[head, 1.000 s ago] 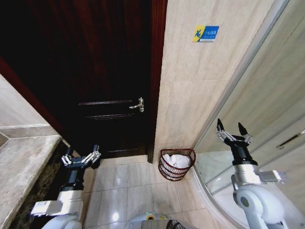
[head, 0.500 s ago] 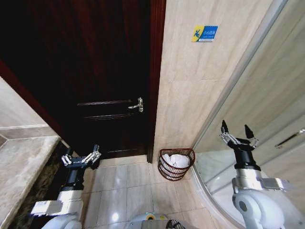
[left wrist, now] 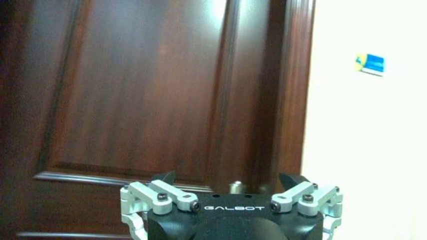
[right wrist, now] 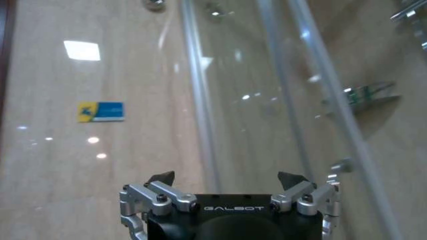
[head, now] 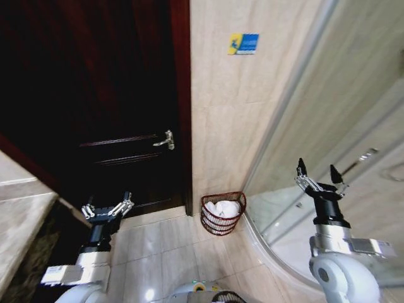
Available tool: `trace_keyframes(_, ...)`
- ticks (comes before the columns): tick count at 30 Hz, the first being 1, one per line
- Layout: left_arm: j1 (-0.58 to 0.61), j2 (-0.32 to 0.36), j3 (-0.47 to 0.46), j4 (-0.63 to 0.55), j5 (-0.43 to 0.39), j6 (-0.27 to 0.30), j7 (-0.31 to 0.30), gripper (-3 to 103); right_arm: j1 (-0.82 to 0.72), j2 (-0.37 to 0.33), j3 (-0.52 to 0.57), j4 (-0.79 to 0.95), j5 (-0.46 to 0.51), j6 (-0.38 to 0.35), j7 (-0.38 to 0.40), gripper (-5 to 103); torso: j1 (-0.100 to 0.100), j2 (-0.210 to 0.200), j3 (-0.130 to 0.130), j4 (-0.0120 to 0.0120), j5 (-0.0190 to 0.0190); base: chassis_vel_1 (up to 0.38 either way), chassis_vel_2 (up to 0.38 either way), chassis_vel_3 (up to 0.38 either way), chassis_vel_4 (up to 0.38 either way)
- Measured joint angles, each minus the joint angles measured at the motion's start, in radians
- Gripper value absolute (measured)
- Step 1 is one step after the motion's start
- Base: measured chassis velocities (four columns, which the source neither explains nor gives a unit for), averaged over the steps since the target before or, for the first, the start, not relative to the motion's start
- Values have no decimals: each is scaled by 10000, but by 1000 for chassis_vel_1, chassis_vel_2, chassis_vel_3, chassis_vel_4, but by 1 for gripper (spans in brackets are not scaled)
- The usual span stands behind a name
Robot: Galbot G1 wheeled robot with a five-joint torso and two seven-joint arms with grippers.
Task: Discard the used towel into the hamper.
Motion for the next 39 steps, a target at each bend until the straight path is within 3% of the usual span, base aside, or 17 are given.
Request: trace_keyframes(39,-1,1,0,2,-1,-4,0,100,85,253,-164,96,-109,75,235,100,1,-1,0,-1,-2,-126,-121,-120,-126)
